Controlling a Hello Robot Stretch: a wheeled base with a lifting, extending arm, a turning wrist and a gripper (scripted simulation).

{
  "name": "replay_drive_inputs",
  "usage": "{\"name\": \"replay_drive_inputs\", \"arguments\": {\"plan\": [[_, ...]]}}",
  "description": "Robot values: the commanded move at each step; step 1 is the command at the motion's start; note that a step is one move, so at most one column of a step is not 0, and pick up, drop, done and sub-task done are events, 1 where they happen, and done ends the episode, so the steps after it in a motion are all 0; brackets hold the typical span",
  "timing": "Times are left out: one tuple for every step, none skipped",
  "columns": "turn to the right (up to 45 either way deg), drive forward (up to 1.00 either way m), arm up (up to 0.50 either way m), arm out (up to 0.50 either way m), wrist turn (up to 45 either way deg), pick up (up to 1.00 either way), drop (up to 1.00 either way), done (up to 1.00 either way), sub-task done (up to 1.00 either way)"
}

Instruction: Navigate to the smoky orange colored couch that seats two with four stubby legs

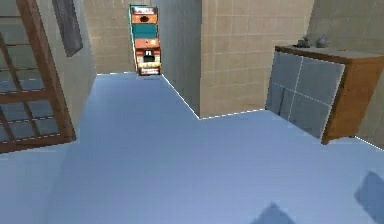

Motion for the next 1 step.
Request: {"name": "replay_drive_inputs", "arguments": {"plan": [[0.0,0.25,0.00,0.00,0.0,0.00,0.00,0.00,0.00]]}}
